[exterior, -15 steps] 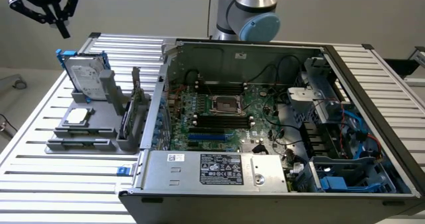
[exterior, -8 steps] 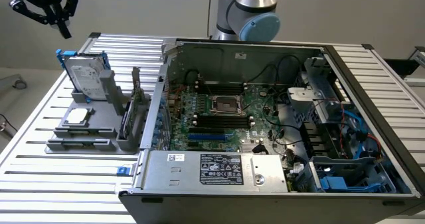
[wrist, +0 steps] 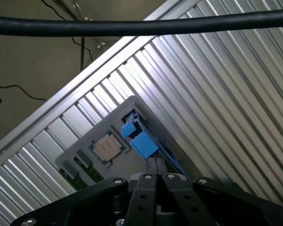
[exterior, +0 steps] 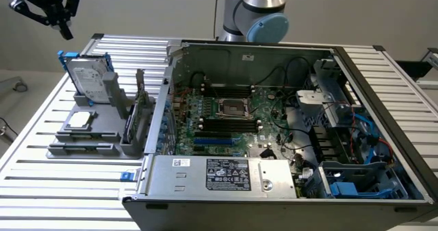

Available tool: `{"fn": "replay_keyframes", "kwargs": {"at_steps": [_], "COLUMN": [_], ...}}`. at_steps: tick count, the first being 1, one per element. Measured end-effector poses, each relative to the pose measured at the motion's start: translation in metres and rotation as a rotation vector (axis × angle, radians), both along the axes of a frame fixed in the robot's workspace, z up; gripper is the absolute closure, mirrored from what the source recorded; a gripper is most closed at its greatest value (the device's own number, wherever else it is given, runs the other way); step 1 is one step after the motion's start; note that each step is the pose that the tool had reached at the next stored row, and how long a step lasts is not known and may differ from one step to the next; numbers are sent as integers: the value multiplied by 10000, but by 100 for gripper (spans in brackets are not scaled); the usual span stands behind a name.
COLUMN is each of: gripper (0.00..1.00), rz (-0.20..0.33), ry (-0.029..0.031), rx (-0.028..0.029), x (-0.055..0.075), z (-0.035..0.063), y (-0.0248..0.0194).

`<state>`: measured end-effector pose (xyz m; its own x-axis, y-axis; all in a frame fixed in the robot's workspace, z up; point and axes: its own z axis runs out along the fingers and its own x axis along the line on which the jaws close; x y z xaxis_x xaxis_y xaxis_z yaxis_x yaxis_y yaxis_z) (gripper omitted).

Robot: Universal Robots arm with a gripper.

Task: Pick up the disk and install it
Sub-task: 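Pick up the disk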

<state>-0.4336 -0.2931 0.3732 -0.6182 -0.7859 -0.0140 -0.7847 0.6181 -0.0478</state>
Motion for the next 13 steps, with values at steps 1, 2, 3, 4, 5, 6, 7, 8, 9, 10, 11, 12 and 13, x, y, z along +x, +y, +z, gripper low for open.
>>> {"fn": "replay_keyframes", "kwargs": {"at_steps": [1, 2, 3, 4, 5, 6, 7, 8, 9, 10, 11, 12, 13], "gripper": [89, 89, 89, 89, 89, 89, 89, 89, 89, 89, 89, 89, 89], "rz": [118, 238, 377, 505, 634, 765, 900, 1079, 1258, 1435, 1590, 1732, 1867], "ry": [7, 9, 15, 21, 27, 32, 33, 32, 32, 34, 38, 48, 59], "rx": [-14, -27, -34, -39, -43, -50, -74, -77, -78, -79, -80, -88, -97], "x": [0, 0, 0, 0, -1, -1, -1, 0, 0, -1, -1, -1, -2], "z": [1, 0, 0, 0, 0, 0, 0, -1, -1, -2, -3, -2, -3], "y": [0, 0, 0, 0, 1, 1, 1, 1, 2, 1, 1, 1, 1]}}
